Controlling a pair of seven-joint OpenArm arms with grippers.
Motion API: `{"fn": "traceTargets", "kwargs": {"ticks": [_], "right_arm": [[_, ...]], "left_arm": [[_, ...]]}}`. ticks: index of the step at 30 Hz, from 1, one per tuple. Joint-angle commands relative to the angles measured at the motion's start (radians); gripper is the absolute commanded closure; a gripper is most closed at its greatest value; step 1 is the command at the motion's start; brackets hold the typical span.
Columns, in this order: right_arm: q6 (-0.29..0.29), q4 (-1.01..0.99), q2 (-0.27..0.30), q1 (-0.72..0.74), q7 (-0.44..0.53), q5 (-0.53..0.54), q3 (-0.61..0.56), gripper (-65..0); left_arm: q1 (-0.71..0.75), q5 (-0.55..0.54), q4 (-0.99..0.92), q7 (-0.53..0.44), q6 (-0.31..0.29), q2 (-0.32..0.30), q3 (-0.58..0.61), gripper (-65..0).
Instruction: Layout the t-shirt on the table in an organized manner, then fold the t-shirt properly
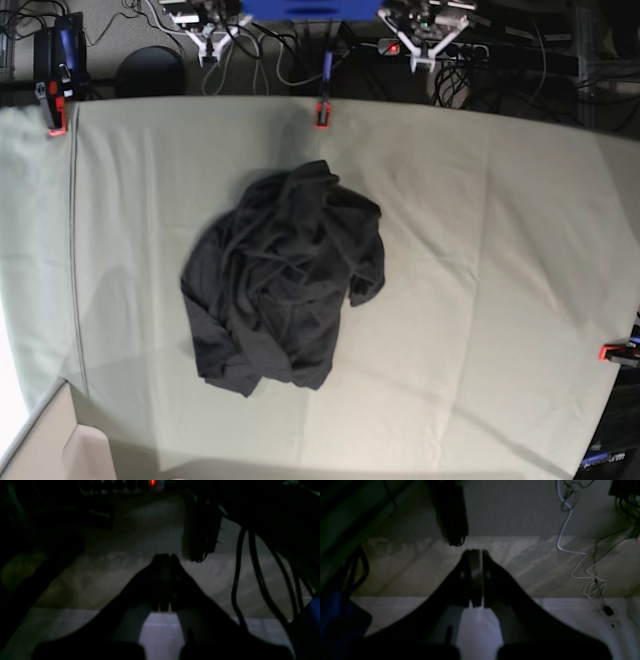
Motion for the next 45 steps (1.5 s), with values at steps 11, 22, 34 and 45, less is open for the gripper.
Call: {"fn": "traceTargets", "kwargs": {"ticks": [11, 22, 34, 45], "right_arm": [[0.016, -0.001, 0.0, -0.001, -0.029, 0.005, -0.004, 0.0], [0.016, 0.003, 0.006, -0.001, -0.026, 0.003, -0.006, 0.0], [0.016, 0.062, 0.019, -0.076, -0.008, 0.003, -0.006, 0.0], [0.016, 0.845, 0.054, -0.56, -0.078, 0.002, -0.007, 0.0]], "left_arm": [[0.005, 0.001, 0.002, 0.008, -0.001, 0.0, -0.002, 0.0], [0.005, 0.001, 0.002, 0.008, -0.001, 0.0, 0.0, 0.0], [0.074, 0.001, 0.075, 0.007, -0.001, -0.034, -0.003, 0.0], [0.424, -0.001, 0.599, 0.013, 0.001, -0.135, -0.003, 0.0]]}}
